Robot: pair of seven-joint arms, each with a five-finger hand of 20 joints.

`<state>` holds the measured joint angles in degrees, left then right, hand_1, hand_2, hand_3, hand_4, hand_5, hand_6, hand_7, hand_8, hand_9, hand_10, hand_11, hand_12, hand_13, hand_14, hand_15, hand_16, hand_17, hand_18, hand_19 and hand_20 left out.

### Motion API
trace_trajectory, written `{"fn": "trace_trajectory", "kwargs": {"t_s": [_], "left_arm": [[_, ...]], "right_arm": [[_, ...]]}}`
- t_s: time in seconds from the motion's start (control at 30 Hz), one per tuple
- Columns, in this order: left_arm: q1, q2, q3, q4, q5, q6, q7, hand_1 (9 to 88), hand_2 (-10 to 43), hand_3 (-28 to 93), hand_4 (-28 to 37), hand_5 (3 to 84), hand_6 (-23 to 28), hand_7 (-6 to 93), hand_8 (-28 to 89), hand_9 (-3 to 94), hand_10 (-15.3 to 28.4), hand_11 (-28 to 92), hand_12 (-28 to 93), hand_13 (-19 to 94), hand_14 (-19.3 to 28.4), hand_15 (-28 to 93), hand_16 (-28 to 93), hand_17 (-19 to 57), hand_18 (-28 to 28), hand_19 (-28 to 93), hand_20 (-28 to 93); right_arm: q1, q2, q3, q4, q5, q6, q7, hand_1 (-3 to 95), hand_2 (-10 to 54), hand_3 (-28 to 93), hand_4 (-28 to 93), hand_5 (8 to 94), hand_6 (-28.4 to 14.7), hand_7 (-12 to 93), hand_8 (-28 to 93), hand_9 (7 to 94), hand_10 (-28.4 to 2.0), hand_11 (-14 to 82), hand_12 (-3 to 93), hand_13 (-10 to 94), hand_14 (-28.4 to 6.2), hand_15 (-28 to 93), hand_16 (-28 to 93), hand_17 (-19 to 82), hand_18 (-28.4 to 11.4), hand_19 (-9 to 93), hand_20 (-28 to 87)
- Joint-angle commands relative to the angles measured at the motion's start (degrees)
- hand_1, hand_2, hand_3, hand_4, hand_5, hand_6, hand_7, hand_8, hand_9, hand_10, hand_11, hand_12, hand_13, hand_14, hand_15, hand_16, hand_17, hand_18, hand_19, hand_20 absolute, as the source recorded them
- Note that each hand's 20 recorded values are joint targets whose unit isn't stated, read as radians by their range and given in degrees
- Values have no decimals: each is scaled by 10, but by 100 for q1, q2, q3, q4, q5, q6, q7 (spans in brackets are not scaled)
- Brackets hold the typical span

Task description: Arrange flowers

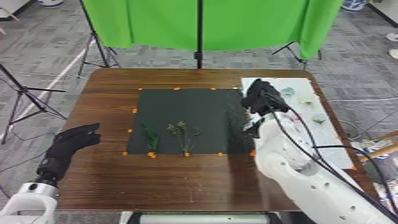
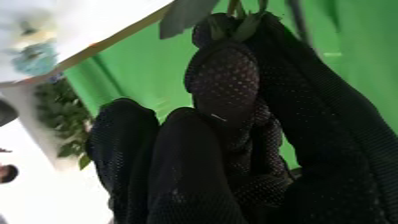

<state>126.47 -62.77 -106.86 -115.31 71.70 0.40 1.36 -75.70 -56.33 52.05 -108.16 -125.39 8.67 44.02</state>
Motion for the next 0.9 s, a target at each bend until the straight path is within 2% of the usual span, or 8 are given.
{"fn": "trace_trajectory", "kwargs": {"t_s": [0.03,0.3,0.47,0.57,0.9], "left_arm": [[70,-40,-39,-13,37,-106,-93,318,54,638,-176,469,54,137,-58,474,148,244,135,372,193,288,10,45,163,290,292],[154,-60,-95,-52,40,-85,-102,318,52,638,-175,468,54,138,-58,474,148,243,134,372,192,287,10,44,163,290,292],[119,-35,-88,-38,41,-136,-137,318,52,638,-176,468,54,137,-57,474,148,243,134,371,193,287,11,44,163,289,292],[151,-33,-120,-63,41,-108,-139,319,52,638,-176,468,54,137,-58,474,147,243,135,371,193,288,11,44,163,289,292],[156,-49,-94,-68,49,-125,-149,318,52,637,-176,468,54,136,-57,474,147,242,134,371,193,288,10,45,162,288,291]], "right_arm": [[-446,-428,-61,-176,513,100,-196,554,-95,568,20,860,-50,299,231,916,-115,494,330,937,8,770,282,682,-177,932,617],[-781,-591,-1,-256,813,332,-220,562,-95,560,8,856,-51,304,224,917,-115,495,322,937,12,771,271,690,-171,932,610],[-963,-757,103,-229,838,418,-182,562,-95,564,5,853,-52,307,219,917,-115,495,317,937,16,770,261,692,-167,932,603],[-1083,-843,148,-234,932,578,-183,563,-95,563,2,852,-52,308,217,917,-115,494,315,937,17,769,256,694,-168,932,599],[-1314,-1112,215,-157,869,825,-213,568,-95,564,-11,846,-55,312,210,921,-115,485,307,937,19,763,244,699,-159,932,582]]}}
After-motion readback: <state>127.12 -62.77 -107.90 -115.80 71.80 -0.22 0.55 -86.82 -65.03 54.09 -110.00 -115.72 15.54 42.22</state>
